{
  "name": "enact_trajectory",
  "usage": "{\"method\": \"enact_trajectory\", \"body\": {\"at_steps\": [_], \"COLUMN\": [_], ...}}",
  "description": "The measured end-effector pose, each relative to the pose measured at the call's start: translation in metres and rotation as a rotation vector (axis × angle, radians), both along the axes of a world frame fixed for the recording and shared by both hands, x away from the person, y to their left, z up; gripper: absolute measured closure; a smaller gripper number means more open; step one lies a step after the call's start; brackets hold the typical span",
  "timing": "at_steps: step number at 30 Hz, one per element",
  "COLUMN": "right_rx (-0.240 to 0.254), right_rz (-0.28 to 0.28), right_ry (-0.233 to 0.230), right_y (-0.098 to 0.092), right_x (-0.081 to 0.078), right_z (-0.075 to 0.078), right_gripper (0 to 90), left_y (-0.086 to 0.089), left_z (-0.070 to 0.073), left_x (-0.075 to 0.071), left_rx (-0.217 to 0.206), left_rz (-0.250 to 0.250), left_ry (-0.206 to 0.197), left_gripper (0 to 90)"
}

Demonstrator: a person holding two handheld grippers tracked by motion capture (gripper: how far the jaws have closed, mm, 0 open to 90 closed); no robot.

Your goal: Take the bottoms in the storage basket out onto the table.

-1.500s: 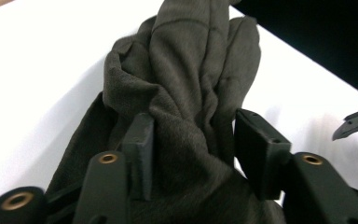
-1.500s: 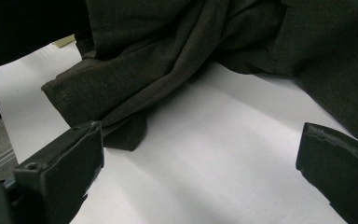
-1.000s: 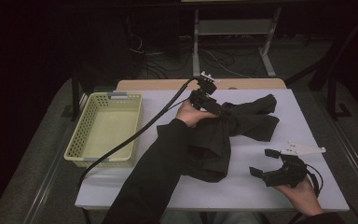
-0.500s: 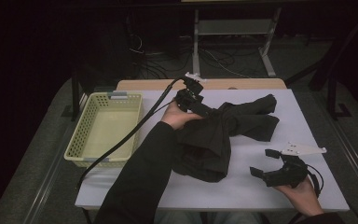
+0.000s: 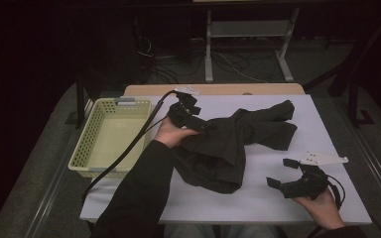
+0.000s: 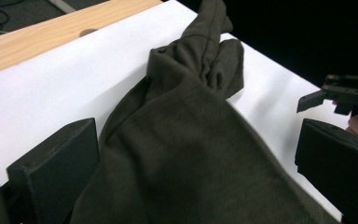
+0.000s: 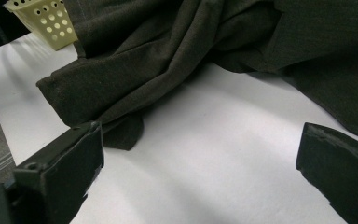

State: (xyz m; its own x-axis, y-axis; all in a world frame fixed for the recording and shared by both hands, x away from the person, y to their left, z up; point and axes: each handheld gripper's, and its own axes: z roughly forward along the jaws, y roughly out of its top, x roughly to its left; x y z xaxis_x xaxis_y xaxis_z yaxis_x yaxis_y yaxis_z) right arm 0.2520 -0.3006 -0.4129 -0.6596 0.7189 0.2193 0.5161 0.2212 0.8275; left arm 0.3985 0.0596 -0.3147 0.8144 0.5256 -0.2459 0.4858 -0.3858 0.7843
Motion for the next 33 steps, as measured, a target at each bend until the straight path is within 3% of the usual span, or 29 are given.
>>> {"method": "enact_trajectory", "body": {"at_steps": [13, 21, 24, 31, 33], "right_rx": [0.003, -0.002, 0.0, 0.0, 0.001], "right_rz": [-0.005, -0.001, -0.001, -0.005, -0.006], "right_ry": [0.003, 0.005, 0.004, 0.007, 0.008], "right_y": [-0.001, 0.001, 0.001, 0.0, 0.0], "right_x": [-0.001, 0.0, -0.001, -0.001, -0.001], "right_z": [0.0, 0.0, 0.0, 0.0, -0.001], "right_gripper": [0.4, 0.3, 0.3, 0.3, 0.3], "left_y": [0.028, 0.044, 0.051, 0.068, 0.072], "left_z": [0.006, -0.002, -0.005, -0.013, -0.014], "left_x": [-0.022, -0.037, -0.041, -0.058, -0.063], "left_rx": [-0.001, -0.039, -0.023, -0.049, -0.037], "left_rz": [0.017, 0.042, 0.047, 0.074, 0.085], "left_ry": [-0.047, -0.053, -0.058, -0.074, -0.083], "left_gripper": [0.0, 0.0, 0.0, 0.0, 0.0]}}
